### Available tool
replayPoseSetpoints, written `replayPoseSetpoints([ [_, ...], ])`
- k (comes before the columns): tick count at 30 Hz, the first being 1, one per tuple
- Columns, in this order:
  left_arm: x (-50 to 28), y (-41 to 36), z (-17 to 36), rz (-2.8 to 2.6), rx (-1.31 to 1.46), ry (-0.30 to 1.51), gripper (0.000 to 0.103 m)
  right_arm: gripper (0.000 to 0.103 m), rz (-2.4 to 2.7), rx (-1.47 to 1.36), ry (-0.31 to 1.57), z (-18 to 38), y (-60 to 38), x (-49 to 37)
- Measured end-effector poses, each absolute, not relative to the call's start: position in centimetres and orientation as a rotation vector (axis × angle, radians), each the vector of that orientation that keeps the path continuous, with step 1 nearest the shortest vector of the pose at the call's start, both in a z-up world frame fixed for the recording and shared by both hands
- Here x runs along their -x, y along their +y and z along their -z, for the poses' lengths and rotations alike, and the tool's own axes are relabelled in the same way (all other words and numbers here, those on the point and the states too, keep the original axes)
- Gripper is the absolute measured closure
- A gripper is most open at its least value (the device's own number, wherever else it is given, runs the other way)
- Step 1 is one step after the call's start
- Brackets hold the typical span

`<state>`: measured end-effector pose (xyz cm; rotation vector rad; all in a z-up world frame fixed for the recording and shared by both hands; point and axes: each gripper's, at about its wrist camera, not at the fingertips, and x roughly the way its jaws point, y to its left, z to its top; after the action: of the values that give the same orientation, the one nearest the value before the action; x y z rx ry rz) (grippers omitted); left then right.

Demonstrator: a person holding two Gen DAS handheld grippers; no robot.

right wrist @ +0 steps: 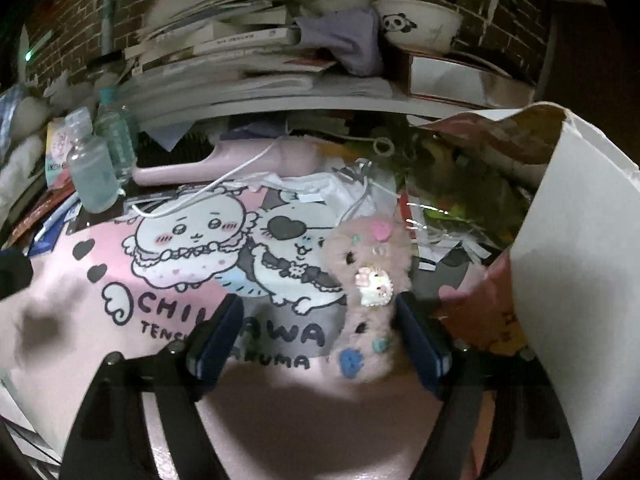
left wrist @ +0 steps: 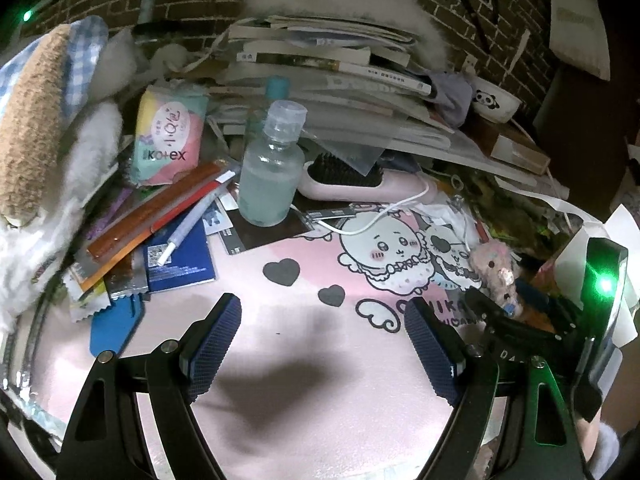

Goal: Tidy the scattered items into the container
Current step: 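Move the right tool toward the pink plush keychain on the desk, then grasp the pink plush keychain with the right tool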

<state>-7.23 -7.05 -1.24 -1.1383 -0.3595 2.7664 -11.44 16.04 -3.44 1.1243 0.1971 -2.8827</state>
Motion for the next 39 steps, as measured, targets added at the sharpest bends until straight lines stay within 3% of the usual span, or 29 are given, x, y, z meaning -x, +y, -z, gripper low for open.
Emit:
replayPoseSetpoints([
  [7,7.5,-7.2,1.5,-2.763,1.146,-0.376,0.022,0.028,2.755,-1.017,0.050,2.6,16.5,10.3],
  [11,7.6,-7.1,1.6,-2.758,1.145,-0.374,0.022,0.028,2.874,-0.956,0.269,2.2,15.1,9.9],
  [17,7.7,-6.9,1.6,-2.746,1.136,-0.368,0.022,0.028,2.921,-1.126,0.428,4.0,14.3,13.4],
  [23,7.9,-6.9,1.8,-2.739,1.151,-0.373,0.022,0.027,2.807,-1.273,0.108,4.4,17.1,15.1],
  [26,8.0,-7.0,1.9,-2.737,1.154,-0.376,0.022,0.028,2.776,-1.252,0.076,4.6,17.0,14.6],
  [30,8.0,-6.9,1.9,-2.737,1.155,-0.375,0.022,0.042,2.767,-1.228,0.079,4.5,16.7,14.0],
  [34,8.0,-6.7,1.8,-2.739,1.155,-0.377,0.022,0.068,2.752,-1.207,0.092,4.2,16.2,13.3],
  [39,7.8,-6.5,1.7,-2.736,1.157,-0.378,0.022,0.076,2.730,-1.187,0.121,4.3,15.5,13.0],
])
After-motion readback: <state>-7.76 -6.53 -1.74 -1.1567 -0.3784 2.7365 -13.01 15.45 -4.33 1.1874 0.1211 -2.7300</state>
